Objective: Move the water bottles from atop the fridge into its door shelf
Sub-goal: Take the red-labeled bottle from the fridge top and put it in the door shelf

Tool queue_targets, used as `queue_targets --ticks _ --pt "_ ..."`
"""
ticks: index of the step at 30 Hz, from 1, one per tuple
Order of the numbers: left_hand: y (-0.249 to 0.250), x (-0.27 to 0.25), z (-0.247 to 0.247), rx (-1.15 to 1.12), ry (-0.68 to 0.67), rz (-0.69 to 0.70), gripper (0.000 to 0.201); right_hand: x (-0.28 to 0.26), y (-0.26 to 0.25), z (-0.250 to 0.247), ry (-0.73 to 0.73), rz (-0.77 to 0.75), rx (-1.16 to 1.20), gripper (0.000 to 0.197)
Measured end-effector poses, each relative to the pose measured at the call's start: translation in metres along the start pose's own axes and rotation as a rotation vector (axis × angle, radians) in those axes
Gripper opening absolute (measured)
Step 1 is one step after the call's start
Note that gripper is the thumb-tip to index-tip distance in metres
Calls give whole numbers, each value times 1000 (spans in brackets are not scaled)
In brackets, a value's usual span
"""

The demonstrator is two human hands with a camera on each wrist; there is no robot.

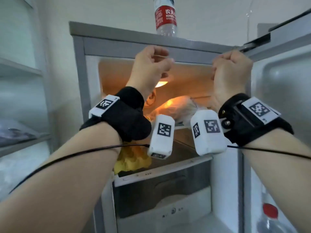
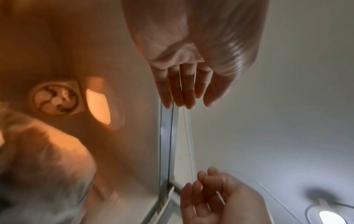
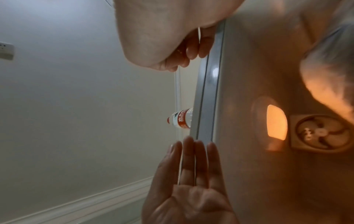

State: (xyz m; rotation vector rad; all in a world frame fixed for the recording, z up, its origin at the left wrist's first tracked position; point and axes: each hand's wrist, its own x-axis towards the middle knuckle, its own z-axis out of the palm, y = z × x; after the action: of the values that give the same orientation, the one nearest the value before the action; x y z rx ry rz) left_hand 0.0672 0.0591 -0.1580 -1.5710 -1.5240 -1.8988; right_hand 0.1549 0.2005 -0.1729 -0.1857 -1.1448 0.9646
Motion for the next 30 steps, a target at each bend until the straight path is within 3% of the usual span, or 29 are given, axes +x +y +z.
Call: queue_targets --ticks 6,13,17,19,22,24,30 --pt "42 39 -33 53 184 48 11 28 -37 41 -62 18 81 23" --pt "46 90 -23 134 260 10 20 65 -48 73 -231 25 57 10" --pt "38 111 -12 167 283 -36 29 97 -32 85 -313 93 55 13" --pt "41 120 -8 168 268 -57 20 108 -29 88 -343 142 61 5" --pt "52 132 0 204 224 -113 5 115 -39 92 -435 226 98 16" --pt "53 141 3 231 192 -178 32 121 -40 100 -503 243 133 6" --pt "46 159 6 244 59 -302 52 140 -34 118 -742 228 46 49"
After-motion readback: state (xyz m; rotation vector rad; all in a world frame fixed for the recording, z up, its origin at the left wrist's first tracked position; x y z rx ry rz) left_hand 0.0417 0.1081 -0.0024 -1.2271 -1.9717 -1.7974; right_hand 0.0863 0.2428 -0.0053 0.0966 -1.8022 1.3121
